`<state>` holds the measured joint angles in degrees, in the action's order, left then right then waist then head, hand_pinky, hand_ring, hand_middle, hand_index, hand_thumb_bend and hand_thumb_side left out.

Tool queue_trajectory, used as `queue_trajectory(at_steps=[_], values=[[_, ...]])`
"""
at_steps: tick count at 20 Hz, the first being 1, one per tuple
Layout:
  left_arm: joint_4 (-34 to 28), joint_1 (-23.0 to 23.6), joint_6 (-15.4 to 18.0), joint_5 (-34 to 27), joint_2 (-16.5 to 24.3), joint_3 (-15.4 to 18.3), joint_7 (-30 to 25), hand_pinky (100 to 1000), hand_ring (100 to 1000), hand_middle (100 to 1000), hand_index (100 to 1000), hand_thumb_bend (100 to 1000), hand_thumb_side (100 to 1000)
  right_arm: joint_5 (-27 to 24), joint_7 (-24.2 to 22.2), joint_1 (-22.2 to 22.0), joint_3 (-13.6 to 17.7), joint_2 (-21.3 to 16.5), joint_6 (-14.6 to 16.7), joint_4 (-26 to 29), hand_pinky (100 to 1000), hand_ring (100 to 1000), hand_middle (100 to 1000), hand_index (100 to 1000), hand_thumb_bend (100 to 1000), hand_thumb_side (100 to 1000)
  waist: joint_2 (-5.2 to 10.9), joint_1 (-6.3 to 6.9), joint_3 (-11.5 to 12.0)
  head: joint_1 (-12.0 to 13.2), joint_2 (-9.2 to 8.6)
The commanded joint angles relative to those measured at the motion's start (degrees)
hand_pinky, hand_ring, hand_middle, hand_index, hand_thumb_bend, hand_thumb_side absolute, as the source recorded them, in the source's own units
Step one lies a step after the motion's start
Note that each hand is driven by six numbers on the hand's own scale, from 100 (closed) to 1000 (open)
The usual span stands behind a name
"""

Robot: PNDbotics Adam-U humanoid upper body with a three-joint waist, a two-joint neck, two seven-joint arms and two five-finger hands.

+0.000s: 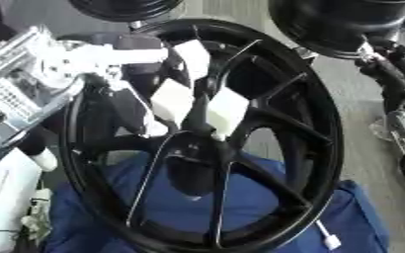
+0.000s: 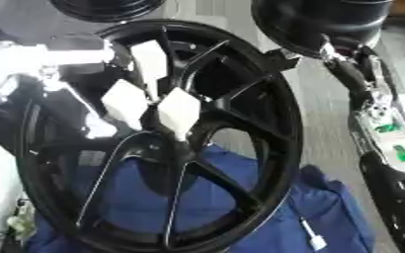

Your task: Pull the pin out of the wheel hub.

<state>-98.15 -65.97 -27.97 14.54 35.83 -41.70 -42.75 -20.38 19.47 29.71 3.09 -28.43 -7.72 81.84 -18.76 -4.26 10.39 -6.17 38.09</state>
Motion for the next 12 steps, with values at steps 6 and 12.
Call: queue_trajectory(at_steps=[6, 12], values=[[1.43, -0.41, -7.43, 1.52, 1.38, 0.58, -9.22, 661, 665, 657, 675, 318, 100, -0.3, -0.19, 0.56, 0.07, -1.26, 0.12, 0.6, 810, 676, 679, 769, 448, 379, 0.9, 0.13, 0.1, 0.09, -0.93], [2.01, -0.43, -6.8, 2.93, 1.24, 1.24, -9.11, 594, 602, 591, 614, 254, 100, -0.36, -0.25, 0.44, -0.09, -1.26, 0.06, 0.52, 809, 675, 679, 769, 444, 382, 1.0, 0.1, 0.19, 0.08, -0.95]])
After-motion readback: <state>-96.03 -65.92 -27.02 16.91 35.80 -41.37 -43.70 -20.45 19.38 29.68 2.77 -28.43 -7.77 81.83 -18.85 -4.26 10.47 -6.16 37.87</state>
